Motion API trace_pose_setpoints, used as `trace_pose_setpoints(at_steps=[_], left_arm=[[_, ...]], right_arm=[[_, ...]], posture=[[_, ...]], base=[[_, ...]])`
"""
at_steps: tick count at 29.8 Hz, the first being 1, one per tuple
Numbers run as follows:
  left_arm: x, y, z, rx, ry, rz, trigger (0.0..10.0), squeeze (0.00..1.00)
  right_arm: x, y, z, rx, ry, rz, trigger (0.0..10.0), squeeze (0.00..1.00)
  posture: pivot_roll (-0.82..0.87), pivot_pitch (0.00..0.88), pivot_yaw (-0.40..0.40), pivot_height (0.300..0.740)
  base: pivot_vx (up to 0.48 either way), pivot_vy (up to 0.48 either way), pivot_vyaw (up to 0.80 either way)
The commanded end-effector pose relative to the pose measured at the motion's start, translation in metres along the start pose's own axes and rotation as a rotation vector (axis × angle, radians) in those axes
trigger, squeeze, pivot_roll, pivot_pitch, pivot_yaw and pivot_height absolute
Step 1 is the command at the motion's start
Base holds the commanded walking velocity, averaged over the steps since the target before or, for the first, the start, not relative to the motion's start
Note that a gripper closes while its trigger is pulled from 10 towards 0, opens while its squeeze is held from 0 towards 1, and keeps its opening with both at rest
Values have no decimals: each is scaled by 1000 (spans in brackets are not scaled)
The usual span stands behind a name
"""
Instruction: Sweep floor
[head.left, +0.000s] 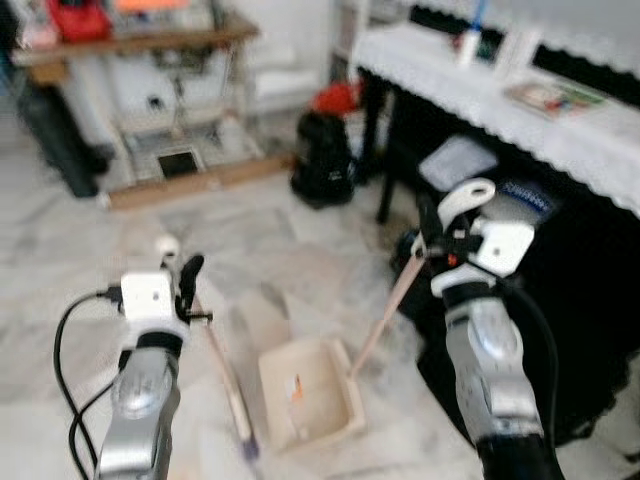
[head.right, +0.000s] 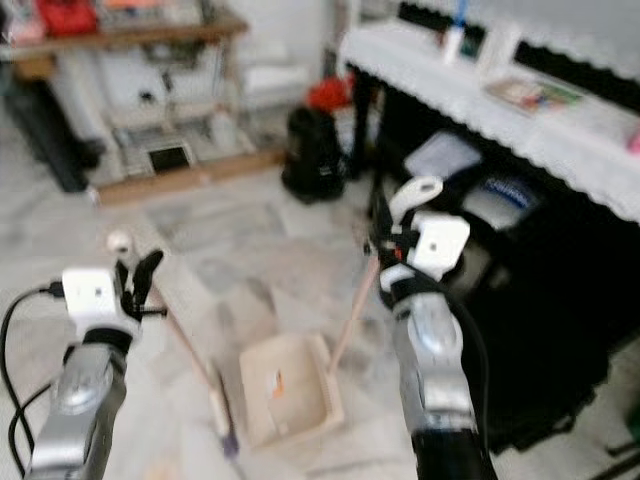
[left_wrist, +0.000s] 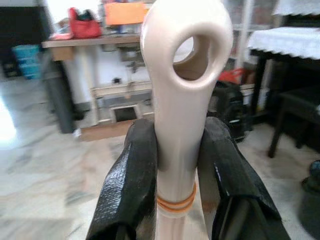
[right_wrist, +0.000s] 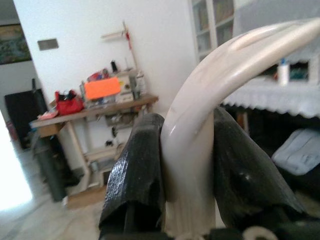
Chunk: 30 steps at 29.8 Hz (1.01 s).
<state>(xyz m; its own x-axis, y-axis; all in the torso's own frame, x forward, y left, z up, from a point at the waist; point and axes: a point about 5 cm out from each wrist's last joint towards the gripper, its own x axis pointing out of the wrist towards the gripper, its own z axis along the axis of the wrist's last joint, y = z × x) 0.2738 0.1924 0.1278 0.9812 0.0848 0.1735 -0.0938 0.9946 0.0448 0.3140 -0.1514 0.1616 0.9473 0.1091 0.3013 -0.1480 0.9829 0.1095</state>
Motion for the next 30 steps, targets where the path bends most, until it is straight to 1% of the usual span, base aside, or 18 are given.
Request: trace_pose_setpoints(at_steps=[1,6,7,9,13,14,16,18,24,30], left_arm=[[5,0,16,12,-86,16,10000,0],[2,1,15,26,-78,-1,10000,0],[2,1,14,39,-75,-6,10000,0],[2,2,14,44,-74,-8,10000,0],[4,6,19,80,-87,-26,10000,0],[4,8,21,106,-89,-44,10000,0],[4,9,22,119,-91,-53,10000,0],[6,11,26,125,-99,-57,10000,0],[10,11,29,132,-109,-61,10000,0],[8,7,25,120,-91,-73,10000,0]], right_arm=[[6,5,13,8,-57,36,10000,0],[6,1,16,-1,-65,31,10000,0],[4,-2,13,-2,-59,11,10000,0],[4,-3,12,-3,-56,6,10000,0],[-1,0,8,7,-49,0,10000,0],[-5,2,3,14,-36,-2,10000,0],[-7,4,1,17,-30,-6,10000,0],[-9,5,-1,24,-25,-15,10000,0],[-9,8,-1,34,-28,-17,10000,0],[-8,8,2,33,-36,-17,10000,0]], posture=[[-41,0,-47,740],[-48,0,-34,740],[-46,0,-29,740],[-40,0,-23,740],[-40,0,-10,740],[-39,0,9,740],[-40,0,12,740],[-39,0,24,740],[-44,0,33,740],[-45,0,27,740]], base=[[0,0,800],[0,0,800],[0,0,800],[0,0,800],[0,0,800],[0,0,800],[0,0,800],[0,0,800],[0,0,800],[0,0,800]])
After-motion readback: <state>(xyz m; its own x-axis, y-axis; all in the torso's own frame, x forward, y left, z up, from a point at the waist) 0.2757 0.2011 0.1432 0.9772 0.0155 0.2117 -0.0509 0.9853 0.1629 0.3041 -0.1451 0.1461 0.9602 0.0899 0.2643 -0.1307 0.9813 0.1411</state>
